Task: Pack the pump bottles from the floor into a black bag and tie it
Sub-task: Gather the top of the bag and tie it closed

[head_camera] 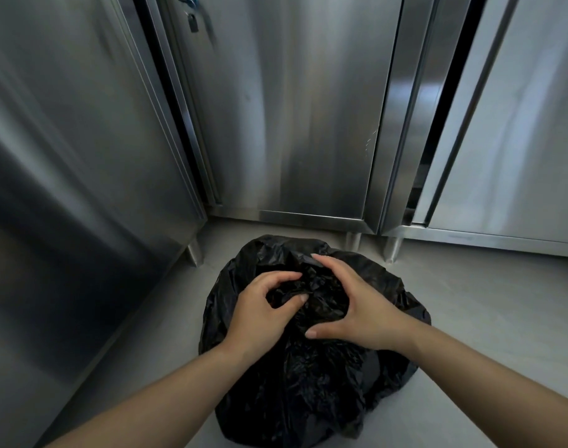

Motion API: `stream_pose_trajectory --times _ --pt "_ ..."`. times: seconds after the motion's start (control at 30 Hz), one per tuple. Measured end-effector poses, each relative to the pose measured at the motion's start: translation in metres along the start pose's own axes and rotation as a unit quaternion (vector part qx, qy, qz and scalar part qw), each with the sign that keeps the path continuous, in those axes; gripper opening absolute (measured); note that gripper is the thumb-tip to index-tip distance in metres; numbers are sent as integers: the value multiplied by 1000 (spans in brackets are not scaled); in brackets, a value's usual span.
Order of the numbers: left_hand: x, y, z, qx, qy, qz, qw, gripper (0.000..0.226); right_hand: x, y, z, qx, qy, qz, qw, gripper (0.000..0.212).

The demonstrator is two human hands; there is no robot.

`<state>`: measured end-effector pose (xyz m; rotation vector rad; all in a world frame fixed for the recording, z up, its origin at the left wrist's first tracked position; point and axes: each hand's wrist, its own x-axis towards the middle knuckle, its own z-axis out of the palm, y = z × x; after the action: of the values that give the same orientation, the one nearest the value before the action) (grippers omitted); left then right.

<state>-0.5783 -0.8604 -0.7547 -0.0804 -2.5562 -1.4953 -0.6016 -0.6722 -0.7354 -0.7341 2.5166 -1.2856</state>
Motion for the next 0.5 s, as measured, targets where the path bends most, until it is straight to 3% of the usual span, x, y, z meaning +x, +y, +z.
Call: stream_pose_trajectory --times 0.1,0.2,0.37,0.5 --pt "-4 -1 -1 -20 1 -1 1000 28 5 1 8 10 30 -42 999 103" --pt "-7 -5 -8 -28 -1 2 1000 30 10 2 16 5 43 -83 996 84" --pt "-15 -18 -27 -57 1 -2 998 31 17 5 25 -4 80 -100 992 51" --pt "-12 -18 -40 -67 3 -5 998 31 22 4 28 -17 88 -105 990 41"
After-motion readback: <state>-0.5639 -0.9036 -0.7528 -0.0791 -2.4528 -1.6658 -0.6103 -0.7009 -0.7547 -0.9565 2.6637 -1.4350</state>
